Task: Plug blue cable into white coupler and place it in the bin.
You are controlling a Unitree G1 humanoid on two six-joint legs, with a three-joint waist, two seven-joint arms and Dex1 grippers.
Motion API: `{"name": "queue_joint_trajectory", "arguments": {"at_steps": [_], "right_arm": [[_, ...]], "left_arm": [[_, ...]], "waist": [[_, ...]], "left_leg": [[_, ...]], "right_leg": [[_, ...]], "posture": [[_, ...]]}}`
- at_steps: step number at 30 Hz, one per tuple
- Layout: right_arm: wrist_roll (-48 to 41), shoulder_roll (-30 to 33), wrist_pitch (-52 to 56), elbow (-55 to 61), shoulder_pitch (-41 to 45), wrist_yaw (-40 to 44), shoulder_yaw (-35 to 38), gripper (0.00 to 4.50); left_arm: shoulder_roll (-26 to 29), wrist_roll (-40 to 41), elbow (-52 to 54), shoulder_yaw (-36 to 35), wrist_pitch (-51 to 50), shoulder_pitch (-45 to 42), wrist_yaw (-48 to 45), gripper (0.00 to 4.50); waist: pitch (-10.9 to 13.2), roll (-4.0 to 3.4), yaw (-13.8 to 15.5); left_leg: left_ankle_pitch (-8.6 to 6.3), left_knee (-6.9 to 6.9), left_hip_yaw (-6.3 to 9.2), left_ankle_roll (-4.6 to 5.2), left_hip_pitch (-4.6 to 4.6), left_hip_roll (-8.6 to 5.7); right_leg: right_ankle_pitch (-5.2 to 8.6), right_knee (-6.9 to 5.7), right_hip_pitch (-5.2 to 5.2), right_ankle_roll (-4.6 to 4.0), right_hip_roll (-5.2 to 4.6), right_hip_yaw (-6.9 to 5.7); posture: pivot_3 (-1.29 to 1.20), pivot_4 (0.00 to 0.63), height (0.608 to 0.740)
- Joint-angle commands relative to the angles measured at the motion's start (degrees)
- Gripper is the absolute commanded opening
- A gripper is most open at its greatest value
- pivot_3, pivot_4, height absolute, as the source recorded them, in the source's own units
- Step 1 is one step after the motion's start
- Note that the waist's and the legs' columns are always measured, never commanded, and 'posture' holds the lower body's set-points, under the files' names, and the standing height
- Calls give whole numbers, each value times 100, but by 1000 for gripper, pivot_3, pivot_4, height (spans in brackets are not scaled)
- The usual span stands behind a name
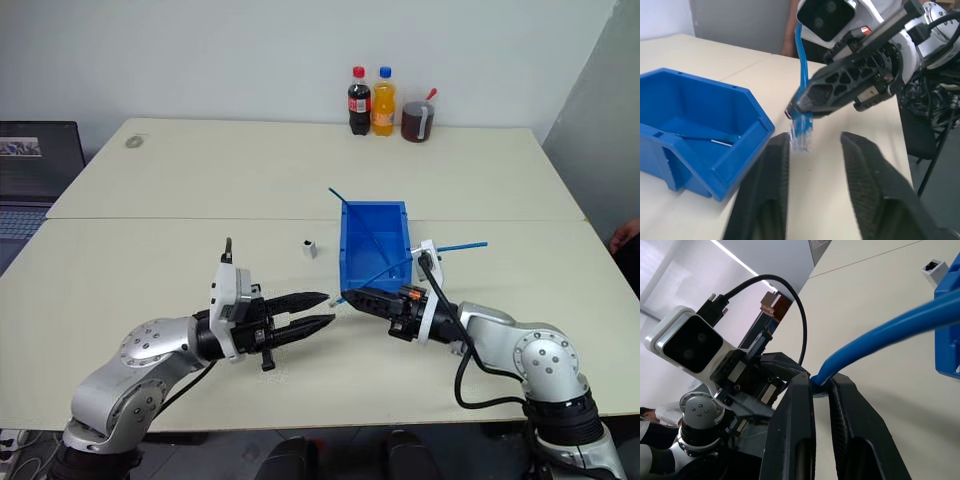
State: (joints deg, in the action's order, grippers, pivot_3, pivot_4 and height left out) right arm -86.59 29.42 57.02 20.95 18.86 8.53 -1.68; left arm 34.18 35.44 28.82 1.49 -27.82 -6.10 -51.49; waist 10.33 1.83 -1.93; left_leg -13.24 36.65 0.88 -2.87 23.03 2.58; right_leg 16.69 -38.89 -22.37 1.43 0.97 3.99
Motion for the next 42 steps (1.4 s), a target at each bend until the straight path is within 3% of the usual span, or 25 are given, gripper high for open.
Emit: {"name": "queue_joint_trajectory", "arguments": {"at_steps": [1,3,9,15,19,23,26,35,42], "right_arm": [[0,71,3,-10,96,61,232,114],[34,119,-1,-51,88,91,303,114],[224,216,-47,-105,50,173,435,114],[361,146,-85,-118,33,176,505,114],[475,56,-145,-85,-1,124,525,114],[567,1,-173,-11,-79,59,574,114],[630,-30,-180,42,-128,19,617,114],[655,-97,-186,233,-312,-141,734,114],[692,-124,-181,239,-296,-180,741,114]], "left_arm": [[379,367,240,-456,-237,131,-179,2779],[561,371,115,-699,-289,228,-160,3169],[698,-677,-1010,-1001,457,178,298,4483],[204,-1577,-2222,-798,1021,-522,1215,4483],[-499,-2233,-3223,-366,1467,-1244,1863,4483],[-1121,-2326,-4195,-228,1645,-1913,2021,4483],[-1297,-2423,-4598,-200,1799,-2143,2047,4483],[-1786,-2781,-5923,-86,2421,-2745,2207,4483],[-2038,-2895,-6360,-19,2687,-2948,2162,4483]], "waist": [[1,-1,-3],[1,-2,-5],[4,-6,1],[5,-5,14],[4,-3,33],[2,1,30],[2,1,14],[1,1,25],[0,4,33]], "left_leg": [[0,-3,0,0,0,0],[0,-3,2,0,0,1],[0,-7,0,0,-1,0],[0,-7,1,0,4,0],[0,-6,1,0,11,-6],[0,0,2,0,33,-9],[1,26,6,1,99,-7],[1,26,-3,1,99,-25],[3,30,0,3,100,-66]], "right_leg": [[0,0,-1,-1,0,0],[2,0,-2,-3,0,-2],[3,0,-4,-4,-2,-1],[2,2,-6,-3,-3,-4],[0,4,-7,0,-5,-6],[-5,3,-23,8,-6,-8],[-18,-13,-87,10,0,-13],[-30,-11,-89,2,-1,-20],[-36,-11,-86,19,-16,-18]], "posture": [[0,150,740],[0,150,740],[0,150,740],[0,150,740],[0,150,740],[0,150,740],[0,150,740],[0,150,740],[0,150,740]]}}
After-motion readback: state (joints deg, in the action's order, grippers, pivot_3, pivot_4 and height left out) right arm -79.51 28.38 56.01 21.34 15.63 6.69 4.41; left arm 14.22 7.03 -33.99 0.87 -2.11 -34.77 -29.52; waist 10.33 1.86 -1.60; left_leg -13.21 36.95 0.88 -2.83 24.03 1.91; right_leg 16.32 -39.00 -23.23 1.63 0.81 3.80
